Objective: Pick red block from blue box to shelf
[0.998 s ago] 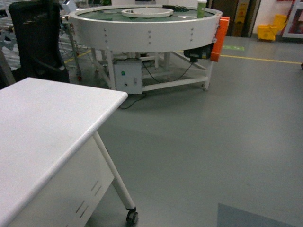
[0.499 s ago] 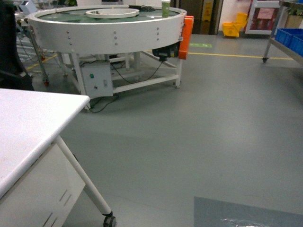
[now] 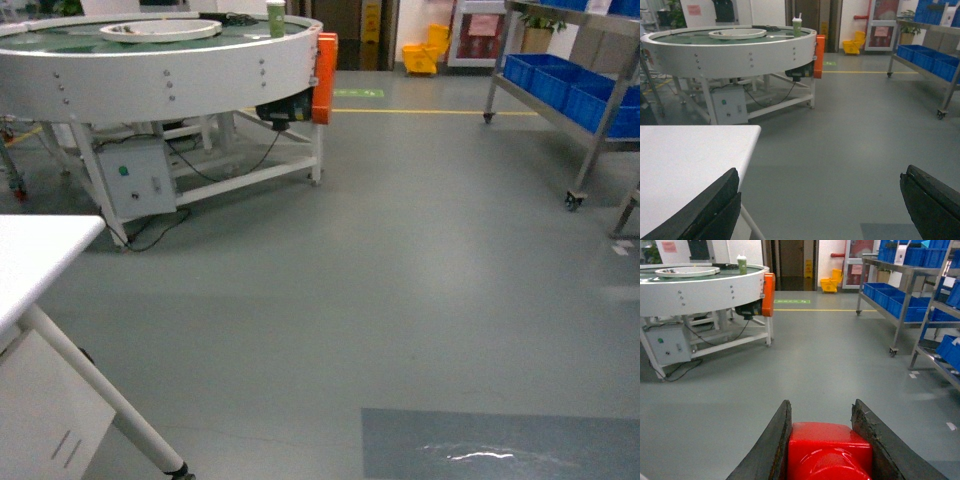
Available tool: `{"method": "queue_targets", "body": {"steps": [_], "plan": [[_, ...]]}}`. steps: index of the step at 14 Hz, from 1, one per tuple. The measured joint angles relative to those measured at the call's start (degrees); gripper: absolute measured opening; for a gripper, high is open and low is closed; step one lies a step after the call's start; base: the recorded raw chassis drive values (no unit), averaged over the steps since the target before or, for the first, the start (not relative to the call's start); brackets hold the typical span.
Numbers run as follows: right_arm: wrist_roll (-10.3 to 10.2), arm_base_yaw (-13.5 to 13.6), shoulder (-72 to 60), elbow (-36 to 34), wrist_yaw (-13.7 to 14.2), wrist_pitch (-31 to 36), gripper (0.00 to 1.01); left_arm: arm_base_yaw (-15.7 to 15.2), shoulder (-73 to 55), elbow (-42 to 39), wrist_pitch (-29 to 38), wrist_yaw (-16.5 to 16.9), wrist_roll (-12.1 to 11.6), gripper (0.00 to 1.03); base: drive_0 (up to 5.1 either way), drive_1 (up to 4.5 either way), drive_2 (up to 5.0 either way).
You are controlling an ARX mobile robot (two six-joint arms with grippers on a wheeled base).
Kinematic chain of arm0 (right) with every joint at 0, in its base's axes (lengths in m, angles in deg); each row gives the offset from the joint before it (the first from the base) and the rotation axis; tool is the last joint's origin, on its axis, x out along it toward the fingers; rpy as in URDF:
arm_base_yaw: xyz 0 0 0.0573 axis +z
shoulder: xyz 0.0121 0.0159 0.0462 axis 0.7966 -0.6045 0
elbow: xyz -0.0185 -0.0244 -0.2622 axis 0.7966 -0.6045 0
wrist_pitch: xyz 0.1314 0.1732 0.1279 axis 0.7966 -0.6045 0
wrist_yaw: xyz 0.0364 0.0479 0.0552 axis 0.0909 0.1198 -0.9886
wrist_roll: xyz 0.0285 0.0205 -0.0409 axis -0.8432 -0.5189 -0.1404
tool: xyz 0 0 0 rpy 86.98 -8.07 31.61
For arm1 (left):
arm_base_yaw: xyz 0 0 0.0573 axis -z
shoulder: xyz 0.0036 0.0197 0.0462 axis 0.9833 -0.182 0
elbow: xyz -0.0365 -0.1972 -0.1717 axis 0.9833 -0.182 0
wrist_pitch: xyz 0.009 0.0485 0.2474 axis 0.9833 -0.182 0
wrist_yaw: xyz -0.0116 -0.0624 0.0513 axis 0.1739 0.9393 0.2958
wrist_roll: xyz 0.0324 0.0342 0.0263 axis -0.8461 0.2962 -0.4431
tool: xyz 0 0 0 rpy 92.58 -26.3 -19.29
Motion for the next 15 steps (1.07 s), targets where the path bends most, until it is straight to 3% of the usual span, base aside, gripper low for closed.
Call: {"method": "queue_targets", "body": {"steps": [2,6,15], "plan": [[0.0,0.0,0.0,0.0,0.0,0.0,0.29,0.0,0.0,0.0,0.0,0.0,0.0,0.98,-0.5,-0.47,-0.5],[0.0,0.0,0.0,0.0,0.0,0.0,0.29,0.0,0.0,0.0,0.0,-0.1,0.0,0.98,2.7,1.98,-5.1],[0.0,0.0,0.0,0.0,0.0,0.2,0.29,0.0,0.0,0.0,-0.1,0.0,0.0,0.98,0.1,4.17,-4.0]]}}
